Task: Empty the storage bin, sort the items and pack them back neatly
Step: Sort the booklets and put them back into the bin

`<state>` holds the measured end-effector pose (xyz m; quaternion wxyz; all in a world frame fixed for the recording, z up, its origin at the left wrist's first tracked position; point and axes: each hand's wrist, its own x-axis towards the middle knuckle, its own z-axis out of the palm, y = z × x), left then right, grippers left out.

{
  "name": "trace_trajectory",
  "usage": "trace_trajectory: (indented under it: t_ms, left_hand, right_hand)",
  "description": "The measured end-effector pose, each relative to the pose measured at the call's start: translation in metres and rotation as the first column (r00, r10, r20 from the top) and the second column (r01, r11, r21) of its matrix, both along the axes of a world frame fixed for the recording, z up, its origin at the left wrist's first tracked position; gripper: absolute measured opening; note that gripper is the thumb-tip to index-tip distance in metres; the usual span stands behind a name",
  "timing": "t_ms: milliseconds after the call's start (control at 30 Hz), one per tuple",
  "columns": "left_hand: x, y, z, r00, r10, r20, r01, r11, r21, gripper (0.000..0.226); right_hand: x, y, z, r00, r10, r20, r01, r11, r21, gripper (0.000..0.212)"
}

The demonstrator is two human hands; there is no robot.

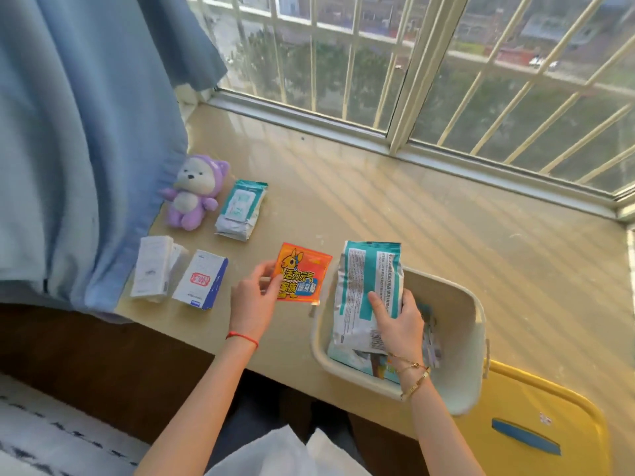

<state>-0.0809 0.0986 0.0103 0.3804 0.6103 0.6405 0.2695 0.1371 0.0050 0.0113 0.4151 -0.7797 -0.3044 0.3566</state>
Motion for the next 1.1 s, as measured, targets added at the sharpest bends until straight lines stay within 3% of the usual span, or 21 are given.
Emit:
trace_trajectory:
  t_ms: [233, 533, 1100]
  left_hand:
    - [-0.106, 0.036, 0.010, 0.992, 0.113, 0.063, -0.111, 0.993, -0.031, 0.016]
    - [-0.225, 0.112, -0.002, 0.990, 0.109, 0.085, -0.097, 0.986, -0.134, 0.020]
    - [-0.300, 0.218, -0.075, 0.979, 0.103, 0.175, -0.057, 0.966, -0.251, 0.014]
  right_hand:
    - [-0.095, 0.050, 0.011, 0.997, 0.072, 0.005, -0.072, 0.997, 0.014, 0.025]
    - [-0.200, 0.113, -0.020, 0.998, -0.057, -0.006, 0.057, 0.996, -0.072, 0.030]
    - [-0.250, 0.362, -0.126, 0.990, -0.141, 0.003, 0.140, 0.979, -0.151, 0.042]
